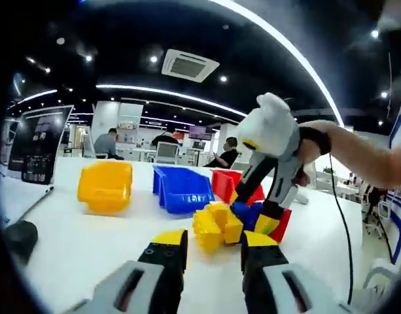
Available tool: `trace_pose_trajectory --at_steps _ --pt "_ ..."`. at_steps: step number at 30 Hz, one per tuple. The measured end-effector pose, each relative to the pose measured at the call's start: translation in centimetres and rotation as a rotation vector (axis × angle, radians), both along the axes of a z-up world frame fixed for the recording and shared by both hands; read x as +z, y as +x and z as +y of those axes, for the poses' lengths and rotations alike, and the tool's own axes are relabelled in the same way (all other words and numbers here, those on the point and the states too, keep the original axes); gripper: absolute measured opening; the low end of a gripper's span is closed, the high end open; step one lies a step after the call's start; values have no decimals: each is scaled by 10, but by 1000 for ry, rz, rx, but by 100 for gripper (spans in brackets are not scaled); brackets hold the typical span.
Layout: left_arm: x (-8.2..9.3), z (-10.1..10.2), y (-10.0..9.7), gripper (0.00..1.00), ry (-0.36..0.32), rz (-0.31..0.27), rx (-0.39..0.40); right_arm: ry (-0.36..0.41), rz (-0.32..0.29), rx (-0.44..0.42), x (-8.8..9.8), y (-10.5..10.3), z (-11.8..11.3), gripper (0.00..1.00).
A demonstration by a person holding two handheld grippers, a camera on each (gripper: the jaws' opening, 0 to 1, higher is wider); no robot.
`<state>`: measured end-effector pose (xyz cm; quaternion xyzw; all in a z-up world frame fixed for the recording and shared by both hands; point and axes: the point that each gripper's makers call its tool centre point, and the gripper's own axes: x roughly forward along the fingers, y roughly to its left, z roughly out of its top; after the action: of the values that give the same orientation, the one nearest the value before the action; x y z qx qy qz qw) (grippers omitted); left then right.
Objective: Take apart the toy blocks one by one and place each separated block into its matching bin, sorting the blocks by their type until all the connected pieces are disassembled and separated into the correct bins
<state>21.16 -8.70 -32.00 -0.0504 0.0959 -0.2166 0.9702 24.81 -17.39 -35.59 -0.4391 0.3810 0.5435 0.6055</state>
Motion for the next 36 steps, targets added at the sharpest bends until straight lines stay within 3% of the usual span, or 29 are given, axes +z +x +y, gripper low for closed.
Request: trace_pose_trajectory --at_steps 6,13,18,21,24,32,36 --pt "-11 -21 2 35 55 27 -20 -41 -3 117 -2 -15 -12 49" --pt "-21 -46 -6 33 89 41 -65 -22 -1 197 -3 -26 -16 49" --pt "-24 -47 -9 33 112 41 -80 -8 -16 181 0 -29 -13 50" --pt "-24 -43 -9 33 119 42 -76 61 -15 191 19 -34 0 49" --pt "-25 -40 -8 32 121 45 -73 143 -34 154 35 -27 18 41" --pt "-28 -45 -7 32 124 53 -82 159 4 121 26 -23 32 24" --pt "-29 -44 -5 27 134 54 -73 170 -22 167 29 -26 33 24"
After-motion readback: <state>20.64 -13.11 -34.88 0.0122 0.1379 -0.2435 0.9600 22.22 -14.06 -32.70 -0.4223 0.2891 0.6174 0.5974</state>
